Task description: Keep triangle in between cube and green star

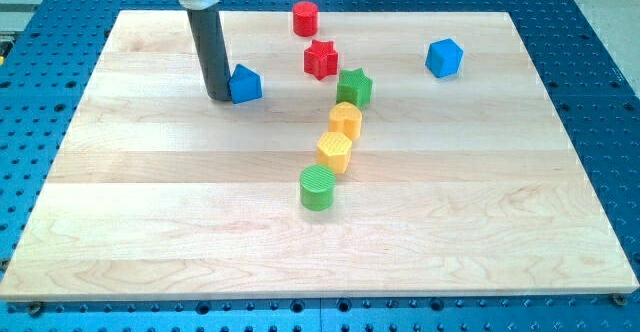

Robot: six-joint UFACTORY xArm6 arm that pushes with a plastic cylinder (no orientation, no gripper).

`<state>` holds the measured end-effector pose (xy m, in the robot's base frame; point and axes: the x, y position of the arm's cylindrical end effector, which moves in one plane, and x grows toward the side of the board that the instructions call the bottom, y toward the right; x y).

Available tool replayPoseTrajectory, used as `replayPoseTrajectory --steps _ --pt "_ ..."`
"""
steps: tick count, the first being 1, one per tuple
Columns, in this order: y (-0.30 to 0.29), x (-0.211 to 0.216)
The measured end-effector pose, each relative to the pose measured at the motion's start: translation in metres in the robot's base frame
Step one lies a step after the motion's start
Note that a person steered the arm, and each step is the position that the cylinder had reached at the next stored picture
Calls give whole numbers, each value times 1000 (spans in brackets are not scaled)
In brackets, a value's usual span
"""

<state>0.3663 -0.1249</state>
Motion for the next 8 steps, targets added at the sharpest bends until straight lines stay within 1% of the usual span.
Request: replayPoseTrajectory --steps 1,2,4,5,8 --pt "38 3" --pt "55 -15" --pt "95 -26" --pt "100 -47" --pt "139 -52"
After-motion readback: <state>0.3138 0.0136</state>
